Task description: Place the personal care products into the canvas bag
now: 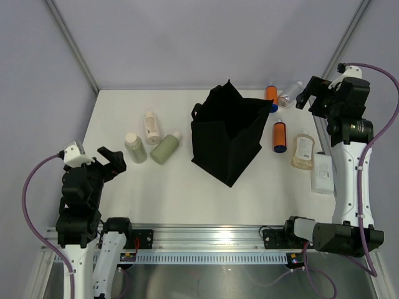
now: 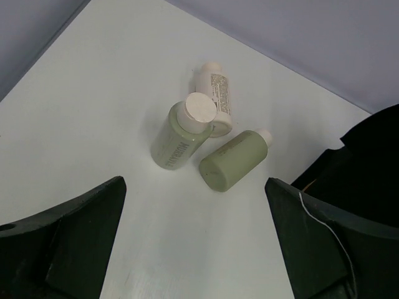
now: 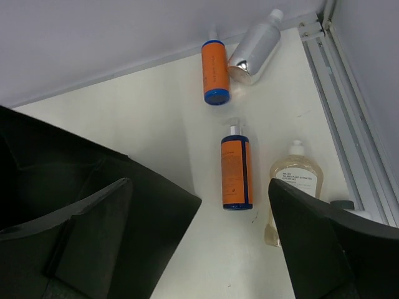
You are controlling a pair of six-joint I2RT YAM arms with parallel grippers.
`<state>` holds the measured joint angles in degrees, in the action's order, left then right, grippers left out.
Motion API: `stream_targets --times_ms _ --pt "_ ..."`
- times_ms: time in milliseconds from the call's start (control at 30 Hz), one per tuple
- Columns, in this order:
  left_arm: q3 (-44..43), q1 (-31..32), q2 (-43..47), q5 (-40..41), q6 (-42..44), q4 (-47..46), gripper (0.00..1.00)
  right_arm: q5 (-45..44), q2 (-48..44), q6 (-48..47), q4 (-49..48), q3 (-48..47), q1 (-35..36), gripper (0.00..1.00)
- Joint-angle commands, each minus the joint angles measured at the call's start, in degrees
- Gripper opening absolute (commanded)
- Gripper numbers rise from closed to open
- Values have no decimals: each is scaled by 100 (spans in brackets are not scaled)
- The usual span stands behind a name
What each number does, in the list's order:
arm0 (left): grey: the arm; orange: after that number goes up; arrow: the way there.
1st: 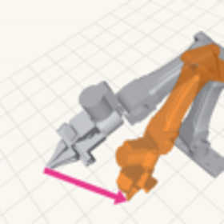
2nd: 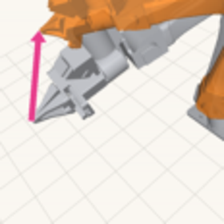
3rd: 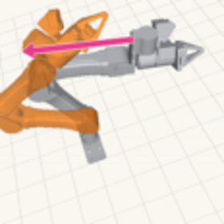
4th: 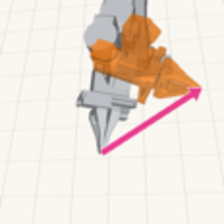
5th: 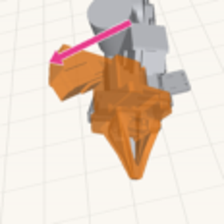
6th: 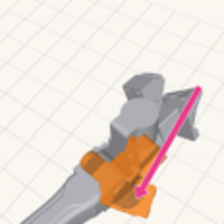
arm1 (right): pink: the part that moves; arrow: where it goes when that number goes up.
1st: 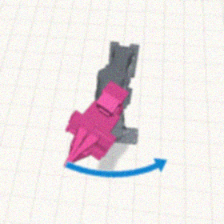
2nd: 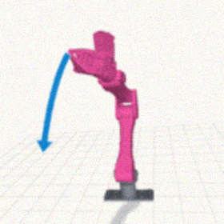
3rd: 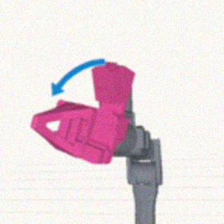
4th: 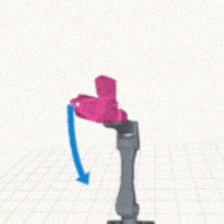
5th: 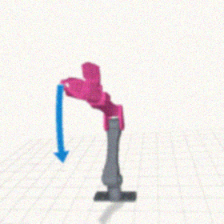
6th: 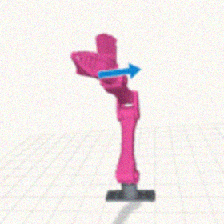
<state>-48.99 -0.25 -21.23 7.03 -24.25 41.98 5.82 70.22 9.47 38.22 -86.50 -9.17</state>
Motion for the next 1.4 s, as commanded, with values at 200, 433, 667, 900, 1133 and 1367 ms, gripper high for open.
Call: stream_targets --times_ms 200,433,667,900,1133,1367 --pt "135 -19 -74 -290 -369 144 99 3459 -219 -5020 1440 -25 309 99" --pt "275 -19 -434 -333 -537 355 99 4601 -166 -5290 1857 221 390 100" --pt "680 -10 -1584 -465 -827 295 99 4779 -78 -5307 1812 580 390 99" --pt "654 560 -2963 26 -301 -1120 99 4867 1 -5246 1637 801 390 100" --pt "241 658 -4818 738 578 -2613 99 4823 45 -5272 1592 801 390 100" --pt "-224 588 -5935 1144 1194 -3458 91 4831 1 -5333 1628 951 390 99"
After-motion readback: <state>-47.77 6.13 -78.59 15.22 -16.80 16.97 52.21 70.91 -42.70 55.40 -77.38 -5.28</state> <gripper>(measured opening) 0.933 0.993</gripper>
